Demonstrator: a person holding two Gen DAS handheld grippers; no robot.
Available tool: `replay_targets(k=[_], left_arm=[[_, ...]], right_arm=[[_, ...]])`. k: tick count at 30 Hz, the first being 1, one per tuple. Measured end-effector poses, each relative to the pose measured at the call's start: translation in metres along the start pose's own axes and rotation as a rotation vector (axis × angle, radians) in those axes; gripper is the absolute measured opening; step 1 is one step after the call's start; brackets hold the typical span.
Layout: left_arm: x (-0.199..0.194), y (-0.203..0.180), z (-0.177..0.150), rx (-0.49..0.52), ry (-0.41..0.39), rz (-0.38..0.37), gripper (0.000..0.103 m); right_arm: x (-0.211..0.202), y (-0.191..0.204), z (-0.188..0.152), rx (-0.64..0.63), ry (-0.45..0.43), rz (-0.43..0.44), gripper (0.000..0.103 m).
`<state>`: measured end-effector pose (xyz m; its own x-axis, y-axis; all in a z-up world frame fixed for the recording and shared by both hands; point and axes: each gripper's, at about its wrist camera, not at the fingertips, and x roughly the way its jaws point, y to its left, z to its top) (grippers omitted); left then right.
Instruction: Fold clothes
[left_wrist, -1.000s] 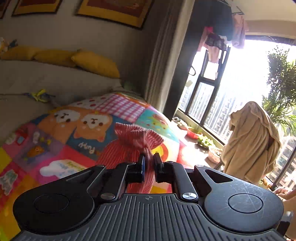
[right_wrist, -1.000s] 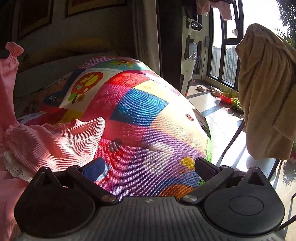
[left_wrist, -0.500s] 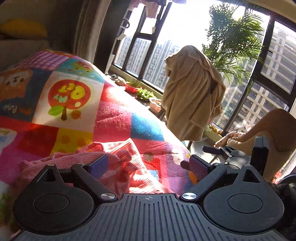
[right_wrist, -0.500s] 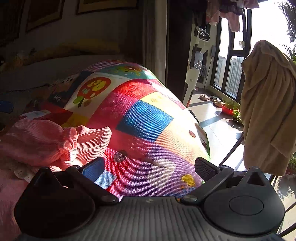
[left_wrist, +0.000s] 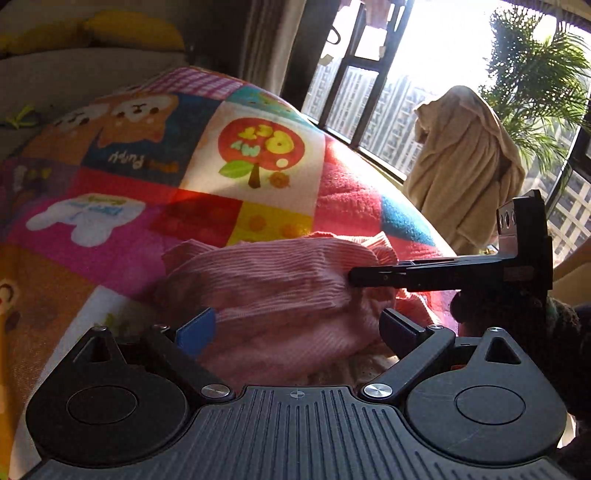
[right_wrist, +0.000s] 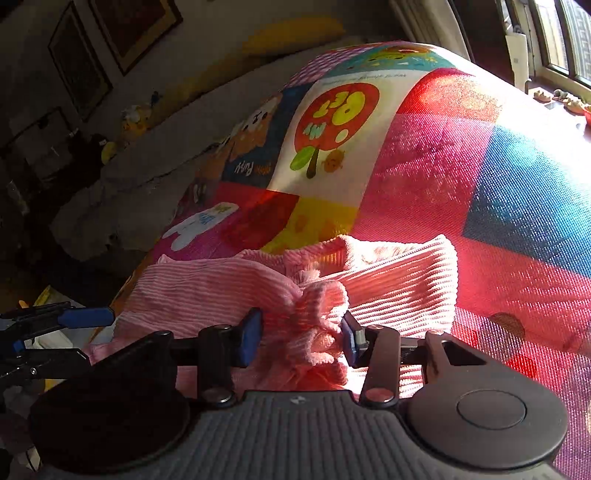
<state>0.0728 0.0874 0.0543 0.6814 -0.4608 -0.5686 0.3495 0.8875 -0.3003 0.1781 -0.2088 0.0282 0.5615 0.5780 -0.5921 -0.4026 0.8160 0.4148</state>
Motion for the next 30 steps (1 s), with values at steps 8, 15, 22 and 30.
replay_targets(k=[8,15,22,30], left_arm=[[-0.004,0.002,0.009,-0.001,-0.046,-0.043,0.098],[0.028,0.007,0.015,-0.051,-0.009,-0.101,0.099],[0.057,0.028,0.011,-0.140,0.073,-0.003,0.099],[0.028,0.047,0.018,-0.222,0.083,0.024,0.099]], right_arm=[[-0.059,0.020,0.003,-0.105,-0.148,-0.034,0.020],[-0.030,0.010,-0.023,-0.262,-0.072,-0.293,0.029],[-0.020,0.018,-0.032,-0.416,-0.077,-0.435,0.079],[-0.024,0.006,-0.029,-0.366,-0.082,-0.434,0.097]])
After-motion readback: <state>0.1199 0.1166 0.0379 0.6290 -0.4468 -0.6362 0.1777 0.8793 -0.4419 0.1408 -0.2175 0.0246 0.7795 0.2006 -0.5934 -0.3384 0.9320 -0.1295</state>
